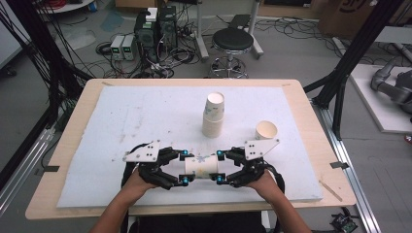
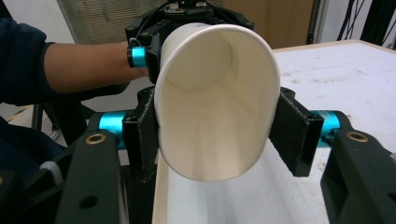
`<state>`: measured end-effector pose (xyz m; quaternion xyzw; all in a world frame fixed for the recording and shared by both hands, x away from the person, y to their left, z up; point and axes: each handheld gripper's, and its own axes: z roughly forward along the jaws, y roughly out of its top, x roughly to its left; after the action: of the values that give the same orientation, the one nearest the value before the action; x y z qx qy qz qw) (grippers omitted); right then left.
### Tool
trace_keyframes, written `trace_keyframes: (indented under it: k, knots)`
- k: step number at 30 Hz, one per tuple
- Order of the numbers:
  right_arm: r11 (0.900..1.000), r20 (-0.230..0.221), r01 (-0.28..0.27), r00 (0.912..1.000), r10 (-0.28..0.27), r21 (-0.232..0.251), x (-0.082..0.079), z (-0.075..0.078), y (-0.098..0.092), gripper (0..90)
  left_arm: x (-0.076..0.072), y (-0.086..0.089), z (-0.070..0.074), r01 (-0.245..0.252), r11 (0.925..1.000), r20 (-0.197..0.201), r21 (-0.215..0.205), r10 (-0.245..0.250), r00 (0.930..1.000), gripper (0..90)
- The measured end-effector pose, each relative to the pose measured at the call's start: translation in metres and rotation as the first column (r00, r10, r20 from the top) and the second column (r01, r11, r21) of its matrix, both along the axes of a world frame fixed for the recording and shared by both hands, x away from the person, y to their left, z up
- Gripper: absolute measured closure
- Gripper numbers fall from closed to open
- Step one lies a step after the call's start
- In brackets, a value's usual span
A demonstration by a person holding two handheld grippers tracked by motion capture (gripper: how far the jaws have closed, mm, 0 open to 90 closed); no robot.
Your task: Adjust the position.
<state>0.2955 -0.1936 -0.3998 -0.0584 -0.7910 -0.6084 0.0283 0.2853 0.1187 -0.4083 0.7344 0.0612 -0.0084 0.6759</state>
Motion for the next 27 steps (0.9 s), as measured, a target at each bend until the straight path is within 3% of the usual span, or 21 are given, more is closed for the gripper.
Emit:
trace_keyframes:
  k: [1,3,5,9,13,14,15,16,17,23,27]
  knots:
    - [1.0,0.005,0.005,1.0,-0.005,-0.003,0.0,0.0,0.0,40.0,0.0,0.0,0.001,-0.014,0.9998,-0.011,0.012,0.014,0.9998,34.9]
    - [1.0,0.012,0.012,0.9999,-0.012,-0.015,-0.001,0.002,0.0,39.9,0.001,-0.001,0.002,-0.042,0.9982,-0.05,0.042,0.044,0.9978,22.6]
    - [0.999,0.034,0.029,0.999,-0.028,-0.039,-0.001,0.006,0.0,39.6,0.0,0.0,0.005,-0.067,0.994,-0.038,0.087,0.07,0.9968,17.2]
    - [0.986,0.075,0.076,0.9951,-0.065,-0.152,-0.001,0.013,0.003,38.4,0.0,0.0,0.01,-0.097,0.9824,-0.015,0.159,0.101,0.9948,15.7]
    - [0.975,0.072,0.082,0.9951,-0.068,-0.207,0.001,0.019,0.008,37.4,0.001,-0.001,0.016,-0.112,0.9664,0.006,0.231,0.113,0.9935,15.8]
    - [0.972,0.065,0.079,0.9957,-0.067,-0.219,0.002,0.021,0.009,37.0,0.001,-0.001,0.016,-0.112,0.9664,0.006,0.231,0.113,0.9935,15.8]
    - [0.969,0.059,0.075,0.9962,-0.063,-0.235,0.003,0.023,0.011,36.9,0.002,-0.002,0.019,-0.108,0.9574,0.011,0.268,0.11,0.9939,15.8]
    - [0.969,0.059,0.075,0.9962,-0.063,-0.235,0.003,0.023,0.011,36.9,0.002,-0.002,0.019,-0.108,0.9574,0.011,0.268,0.11,0.9939,15.8]
    - [0.959,0.068,0.076,0.9959,-0.059,-0.272,0.005,0.027,0.014,36.6,0.003,-0.002,0.022,-0.103,0.9475,0.017,0.303,0.103,0.9946,15.9]
    - [0.935,0.073,0.046,0.9971,-0.022,-0.351,0.007,0.035,0.023,36.3,0.006,-0.004,0.03,-0.081,0.9233,0.037,0.376,0.072,0.9967,16.2]
    - [0.915,0.079,0.035,0.9969,-0.003,-0.401,0.009,0.04,0.031,36.2,0.006,-0.006,0.032,-0.067,0.901,0.044,0.429,0.054,0.9976,16.5]
